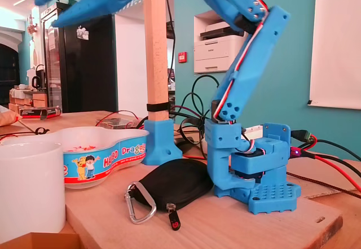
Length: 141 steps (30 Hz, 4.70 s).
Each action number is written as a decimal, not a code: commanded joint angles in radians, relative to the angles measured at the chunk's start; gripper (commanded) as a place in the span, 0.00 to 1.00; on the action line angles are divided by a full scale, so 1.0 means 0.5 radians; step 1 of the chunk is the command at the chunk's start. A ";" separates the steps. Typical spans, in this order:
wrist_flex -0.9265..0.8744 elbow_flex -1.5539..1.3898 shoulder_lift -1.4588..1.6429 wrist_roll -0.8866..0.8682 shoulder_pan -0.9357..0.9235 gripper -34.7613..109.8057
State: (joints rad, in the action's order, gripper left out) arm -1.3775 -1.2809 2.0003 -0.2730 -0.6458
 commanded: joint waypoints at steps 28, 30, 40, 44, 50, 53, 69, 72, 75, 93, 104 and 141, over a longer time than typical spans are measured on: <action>0.055 0.540 -1.264 1.019 0.003 0.38; 0.043 0.515 -1.258 1.012 0.058 0.38; 0.074 0.561 -1.249 1.031 0.276 0.38; 0.074 0.749 -1.239 1.046 0.405 0.38; 0.034 0.767 -1.233 1.049 0.408 0.38; 0.034 0.761 -1.218 1.049 0.307 0.38; -0.414 0.890 -1.206 1.884 -0.264 0.38; -0.445 0.887 -1.212 2.065 -0.393 0.38; -0.445 0.884 -1.270 2.264 -0.485 0.38; -0.261 0.917 -1.721 2.525 -0.555 0.38; -0.261 0.914 -1.970 2.525 -0.764 0.38; -0.255 0.920 -2.126 2.488 -0.666 0.38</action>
State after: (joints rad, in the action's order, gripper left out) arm -1.5094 -0.8621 0.9035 0.9633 -0.9817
